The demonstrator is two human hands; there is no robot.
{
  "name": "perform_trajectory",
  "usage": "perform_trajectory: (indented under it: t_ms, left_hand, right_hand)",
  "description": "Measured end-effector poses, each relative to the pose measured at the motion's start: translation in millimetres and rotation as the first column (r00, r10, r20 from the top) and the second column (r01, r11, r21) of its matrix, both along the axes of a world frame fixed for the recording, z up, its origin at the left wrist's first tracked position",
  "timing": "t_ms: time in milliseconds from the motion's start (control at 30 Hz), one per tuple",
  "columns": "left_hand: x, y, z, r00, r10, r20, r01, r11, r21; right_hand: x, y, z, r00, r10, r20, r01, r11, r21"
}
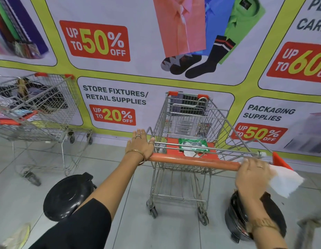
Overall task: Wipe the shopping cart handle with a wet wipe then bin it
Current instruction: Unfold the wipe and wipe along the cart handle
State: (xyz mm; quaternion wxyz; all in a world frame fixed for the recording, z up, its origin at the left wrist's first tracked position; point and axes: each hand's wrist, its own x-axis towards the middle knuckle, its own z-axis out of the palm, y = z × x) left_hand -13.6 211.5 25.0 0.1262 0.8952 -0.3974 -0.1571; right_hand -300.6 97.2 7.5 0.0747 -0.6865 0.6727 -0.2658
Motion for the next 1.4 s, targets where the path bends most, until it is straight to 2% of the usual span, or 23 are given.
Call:
perform_trajectory:
  t_ms: [100, 233, 300, 367, 467, 633, 767, 867, 1000, 1100, 1200, 1300, 1400]
  left_hand:
    - [1, -1, -1, 1.0, -0.012, -0.004, 0.011, 1.0, -0.011]
    - [2, -1, -1, 1.0, -0.009, 0.01, 0.009, 1.0, -0.011]
    - [4, 0, -1, 1.0, -0.01, 0.028, 0.01, 1.0, 0.008]
    - [7, 1, -1, 0.999, -0.015, 0.043, 0.014, 1.0, 0.018]
    - [9, 2, -2, 0.999, -0.019, 0.026, 0.019, 1.0, 0.009]
    - [7, -1, -5, 1.0, -0.014, -0.005, 0.014, 1.0, -0.02]
    - [5, -4, -8, 1.0, -0.022, -0.012, 0.022, 0.999, -0.031]
    - [8, -6, -8, 0.999, -0.027, 0.025, 0.028, 0.999, -0.023]
    - [13, -6, -5, 0.998, -0.035, 0.059, 0.035, 0.999, -0.004]
    - [15, -5, -2, 0.998, -0.045, 0.051, 0.045, 0.999, 0.0]
    - [15, -3, 1, 0.996, -0.058, 0.066, 0.058, 0.998, 0.006]
    - [13, -3, 2, 0.997, -0.059, 0.058, 0.06, 0.998, -0.02]
    - [10, 2, 6, 0.995, -0.098, 0.025, 0.101, 0.976, -0.194]
  right_hand:
    - [55, 29, -1, 0.995, 0.094, -0.045, -0.093, 0.995, 0.032]
    - [134, 85, -2, 0.934, 0.349, -0.077, -0.35, 0.937, -0.003]
    - [150, 101, 1, 0.892, 0.45, -0.037, -0.451, 0.893, -0.012]
    - [143, 98, 2, 0.851, 0.521, -0.066, -0.523, 0.852, -0.015]
    - [101, 76, -6, 0.884, 0.459, -0.086, -0.461, 0.887, 0.002]
    - [19, 25, -13, 0.99, 0.138, -0.024, -0.139, 0.989, -0.058]
    - [18, 10, -11, 0.998, 0.028, 0.064, -0.025, 0.999, -0.047]
    - [45, 23, -11, 0.997, 0.059, 0.045, -0.06, 0.998, 0.015]
    - [99, 64, -9, 0.962, 0.27, -0.022, -0.27, 0.963, 0.026]
    - [131, 94, -5, 0.887, 0.449, 0.106, -0.449, 0.893, -0.027]
    - [140, 110, 8, 0.758, 0.531, 0.378, -0.554, 0.831, -0.054]
    - [132, 118, 35, 0.572, 0.45, 0.686, -0.618, 0.786, 0.0]
    - [121, 111, 75, 0.471, 0.373, 0.799, -0.608, 0.794, -0.012]
